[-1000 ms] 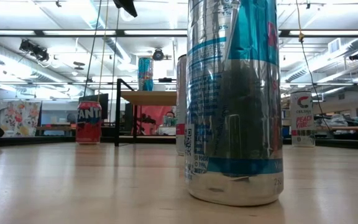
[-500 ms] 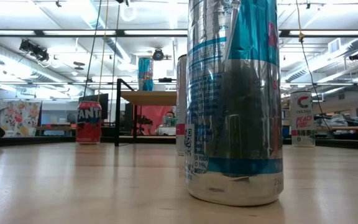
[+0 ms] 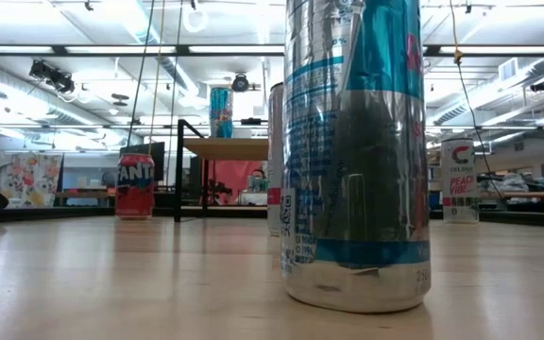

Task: Place canned beverage on shelf
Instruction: Put the bottom white pink soda can on the shelf

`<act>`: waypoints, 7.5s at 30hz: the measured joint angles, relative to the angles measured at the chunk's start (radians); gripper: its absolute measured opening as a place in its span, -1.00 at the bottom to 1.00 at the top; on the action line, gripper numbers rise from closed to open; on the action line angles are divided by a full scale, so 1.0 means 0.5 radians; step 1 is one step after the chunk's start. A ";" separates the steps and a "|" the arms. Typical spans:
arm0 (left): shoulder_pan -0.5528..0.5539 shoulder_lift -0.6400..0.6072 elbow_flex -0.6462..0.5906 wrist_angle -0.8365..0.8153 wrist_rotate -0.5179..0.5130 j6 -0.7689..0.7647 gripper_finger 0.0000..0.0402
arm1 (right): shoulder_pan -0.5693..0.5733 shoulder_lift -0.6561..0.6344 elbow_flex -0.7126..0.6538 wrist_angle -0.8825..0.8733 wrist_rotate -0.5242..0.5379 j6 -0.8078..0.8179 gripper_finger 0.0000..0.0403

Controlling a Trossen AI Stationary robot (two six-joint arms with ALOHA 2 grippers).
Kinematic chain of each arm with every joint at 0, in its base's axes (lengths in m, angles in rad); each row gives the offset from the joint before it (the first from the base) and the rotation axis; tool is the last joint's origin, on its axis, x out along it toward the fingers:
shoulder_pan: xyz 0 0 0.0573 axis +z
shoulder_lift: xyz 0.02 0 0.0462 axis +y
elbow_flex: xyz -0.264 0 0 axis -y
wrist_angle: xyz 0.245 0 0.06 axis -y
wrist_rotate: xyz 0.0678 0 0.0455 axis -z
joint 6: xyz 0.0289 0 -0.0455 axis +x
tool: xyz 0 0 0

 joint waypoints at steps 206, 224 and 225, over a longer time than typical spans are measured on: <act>0.006 0.004 -0.001 0.014 -0.001 0.020 -0.96 | -1.401 0.623 -0.003 1.380 -0.348 -0.320 0.41; 0.006 0.004 -0.001 0.013 -0.001 0.020 -0.96 | -1.420 0.622 -0.003 1.394 -0.358 -0.280 0.48; 0.006 0.004 -0.001 0.013 -0.001 0.020 -0.96 | -1.420 0.622 -0.003 1.394 -0.358 -0.281 0.48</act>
